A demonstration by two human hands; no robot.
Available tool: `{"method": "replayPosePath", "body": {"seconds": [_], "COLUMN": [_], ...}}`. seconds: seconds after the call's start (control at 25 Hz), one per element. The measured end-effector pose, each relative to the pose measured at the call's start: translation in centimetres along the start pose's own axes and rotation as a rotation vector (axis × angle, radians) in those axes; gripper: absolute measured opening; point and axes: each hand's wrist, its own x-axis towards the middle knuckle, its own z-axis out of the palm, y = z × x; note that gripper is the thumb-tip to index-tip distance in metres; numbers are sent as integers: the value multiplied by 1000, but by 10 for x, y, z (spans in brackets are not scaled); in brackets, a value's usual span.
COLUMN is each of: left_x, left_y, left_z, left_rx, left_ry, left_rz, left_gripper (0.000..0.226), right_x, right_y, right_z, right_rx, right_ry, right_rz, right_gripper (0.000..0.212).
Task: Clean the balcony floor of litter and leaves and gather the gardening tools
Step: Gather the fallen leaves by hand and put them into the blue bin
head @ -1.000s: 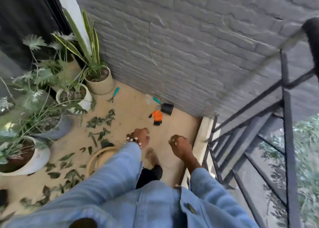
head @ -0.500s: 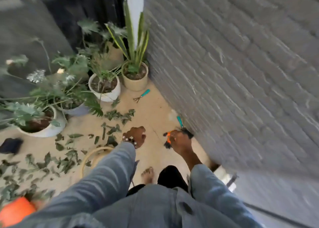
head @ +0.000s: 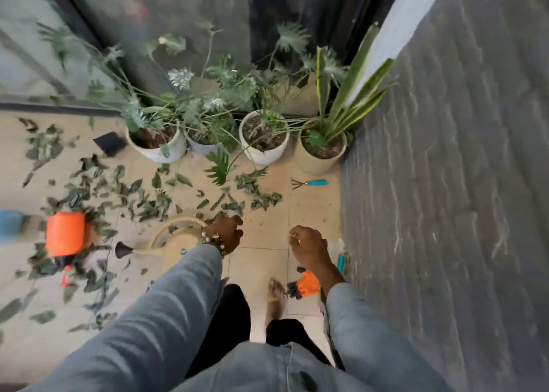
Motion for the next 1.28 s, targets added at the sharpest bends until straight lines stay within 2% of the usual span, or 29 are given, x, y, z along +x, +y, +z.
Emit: {"method": "replayPosePath", "body": {"seconds": [0.28, 0.52, 0.68, 0.88, 0.96, 1.04, 1.16, 1.28], "left_x": [45, 155, 250, 382, 429, 473, 519, 545], "left_y": [1, -26, -40, -49, -55, -64, -69, -68], "left_z": [8, 31, 88, 196, 244, 288, 321, 327], "left_rx": [-79, -174, -288, -513, -665, -821, -995, -1064], "left_ry": [-40, -74, -105, -103, -113, -114, -78, -41], "left_rz": [-36, -84, -100, -234, -312, -388, -496, -548], "left_gripper": [37, 34, 32, 23, 14, 15, 18, 17], "right_x": [71, 183, 279, 429, 483, 530, 583, 606], "right_y": [8, 10, 37, 103, 129, 147, 162, 168], "right_z": [-10, 34, 97, 197, 239, 275, 320, 344], "right_rx": [-21, 20, 69, 74, 39, 2, -77, -286], "right_ry": [-49, -61, -57, -32, -37, -40, 24, 97], "right_rz": [-23, 11, 41, 56, 47, 45, -13, -78], "right_gripper": [20, 19, 17, 19, 24, 35, 45, 44]}}
